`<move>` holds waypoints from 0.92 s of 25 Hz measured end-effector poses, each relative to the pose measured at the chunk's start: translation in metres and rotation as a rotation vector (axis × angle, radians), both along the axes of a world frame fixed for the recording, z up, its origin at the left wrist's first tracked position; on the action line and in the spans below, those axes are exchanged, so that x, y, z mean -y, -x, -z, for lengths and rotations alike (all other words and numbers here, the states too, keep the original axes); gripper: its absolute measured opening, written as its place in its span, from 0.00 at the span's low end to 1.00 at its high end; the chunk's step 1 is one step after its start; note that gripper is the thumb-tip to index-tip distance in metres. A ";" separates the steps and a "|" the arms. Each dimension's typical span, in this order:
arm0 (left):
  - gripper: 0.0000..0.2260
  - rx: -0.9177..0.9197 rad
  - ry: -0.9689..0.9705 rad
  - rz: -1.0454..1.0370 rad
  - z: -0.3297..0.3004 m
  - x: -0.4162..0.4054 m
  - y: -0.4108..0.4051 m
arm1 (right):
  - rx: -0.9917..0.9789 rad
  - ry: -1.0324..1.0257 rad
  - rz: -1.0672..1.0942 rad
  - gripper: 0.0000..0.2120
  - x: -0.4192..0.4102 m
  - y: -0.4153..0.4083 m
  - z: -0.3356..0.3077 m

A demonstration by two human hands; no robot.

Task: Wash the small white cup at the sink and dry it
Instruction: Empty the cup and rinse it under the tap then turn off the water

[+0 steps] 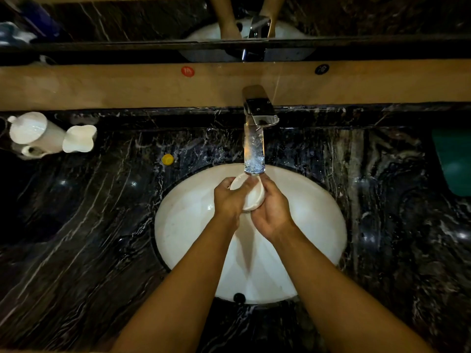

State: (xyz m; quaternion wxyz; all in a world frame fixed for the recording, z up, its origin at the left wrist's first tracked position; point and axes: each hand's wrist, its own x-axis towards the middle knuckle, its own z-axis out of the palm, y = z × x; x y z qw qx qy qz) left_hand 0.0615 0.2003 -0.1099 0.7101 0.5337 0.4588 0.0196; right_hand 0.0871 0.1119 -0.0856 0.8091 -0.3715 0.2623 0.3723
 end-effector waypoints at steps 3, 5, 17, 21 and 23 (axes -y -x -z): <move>0.11 0.085 -0.177 0.126 -0.006 -0.004 0.005 | -0.042 0.039 -0.140 0.21 0.002 -0.010 -0.003; 0.09 0.123 -0.290 0.237 -0.008 -0.010 0.007 | -0.073 0.093 -0.255 0.20 0.004 -0.017 -0.005; 0.22 0.183 0.352 0.068 -0.012 0.000 0.007 | 0.487 0.602 -0.301 0.12 0.007 -0.006 0.005; 0.15 0.032 0.267 -0.048 -0.007 0.005 0.001 | 0.664 0.625 -0.290 0.11 0.005 0.008 0.010; 0.13 -0.049 0.289 -0.111 -0.009 0.002 -0.005 | 0.566 0.578 -0.214 0.12 0.003 0.008 0.011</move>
